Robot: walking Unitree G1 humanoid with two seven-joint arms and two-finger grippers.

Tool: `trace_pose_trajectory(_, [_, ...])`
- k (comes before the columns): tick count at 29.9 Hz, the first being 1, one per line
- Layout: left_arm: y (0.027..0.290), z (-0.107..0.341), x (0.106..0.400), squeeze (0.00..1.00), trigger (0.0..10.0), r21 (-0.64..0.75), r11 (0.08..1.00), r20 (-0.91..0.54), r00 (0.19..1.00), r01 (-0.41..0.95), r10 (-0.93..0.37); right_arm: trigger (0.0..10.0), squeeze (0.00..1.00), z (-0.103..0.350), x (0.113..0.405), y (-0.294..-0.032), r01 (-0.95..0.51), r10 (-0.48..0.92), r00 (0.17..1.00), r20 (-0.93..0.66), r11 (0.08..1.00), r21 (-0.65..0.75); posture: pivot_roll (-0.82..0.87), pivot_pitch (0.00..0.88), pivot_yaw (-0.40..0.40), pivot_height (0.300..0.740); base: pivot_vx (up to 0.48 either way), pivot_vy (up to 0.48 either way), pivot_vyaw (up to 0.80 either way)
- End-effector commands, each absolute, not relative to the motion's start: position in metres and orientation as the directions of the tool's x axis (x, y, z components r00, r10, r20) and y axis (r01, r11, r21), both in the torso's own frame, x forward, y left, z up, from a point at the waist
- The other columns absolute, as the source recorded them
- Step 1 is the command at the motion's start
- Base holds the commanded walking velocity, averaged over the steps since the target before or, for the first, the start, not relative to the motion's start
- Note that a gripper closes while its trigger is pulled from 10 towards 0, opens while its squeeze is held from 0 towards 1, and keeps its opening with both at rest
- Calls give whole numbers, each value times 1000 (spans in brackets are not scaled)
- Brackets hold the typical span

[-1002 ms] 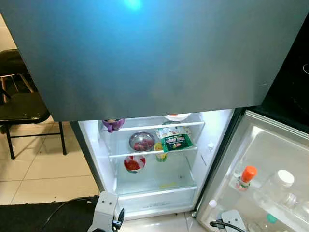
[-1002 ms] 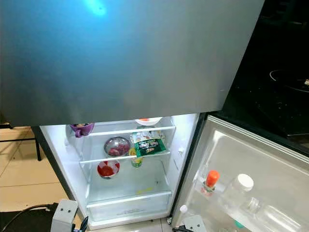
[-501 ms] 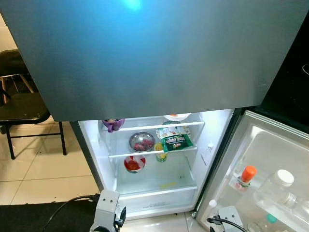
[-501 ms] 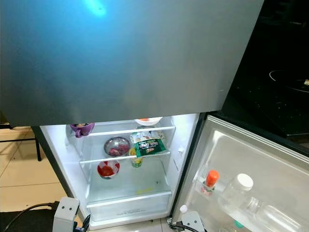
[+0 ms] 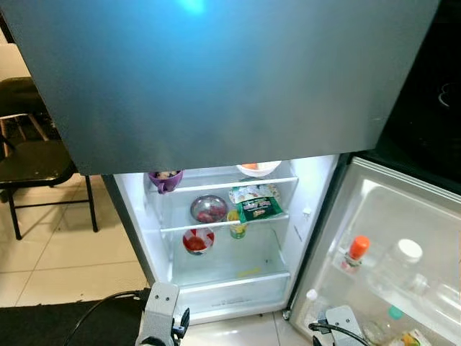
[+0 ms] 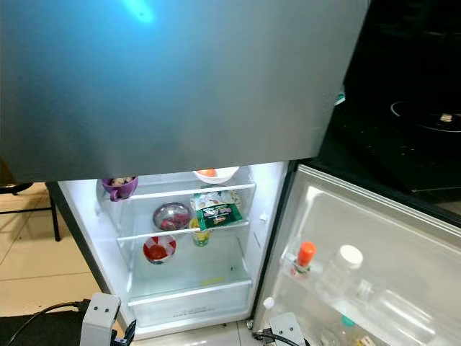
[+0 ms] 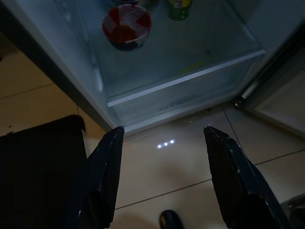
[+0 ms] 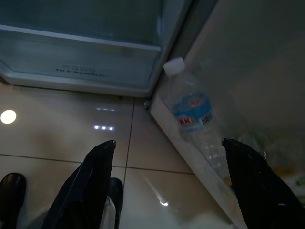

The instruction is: Restocking fridge

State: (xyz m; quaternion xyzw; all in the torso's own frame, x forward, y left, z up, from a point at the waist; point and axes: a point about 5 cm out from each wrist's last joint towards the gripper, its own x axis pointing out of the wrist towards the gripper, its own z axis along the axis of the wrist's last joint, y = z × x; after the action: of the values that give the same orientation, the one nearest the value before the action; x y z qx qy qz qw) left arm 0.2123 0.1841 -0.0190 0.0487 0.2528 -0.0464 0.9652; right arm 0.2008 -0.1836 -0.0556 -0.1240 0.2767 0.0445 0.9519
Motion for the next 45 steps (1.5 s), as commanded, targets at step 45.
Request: trace_pose_trajectory(45, [190, -16, 215, 0, 10000, 28, 998, -449, 893, 60, -41, 10000, 0, -58, 197, -187, -147, 5, 838, -545, 965, -216, -122, 44, -7, 740, -71, 0, 0])
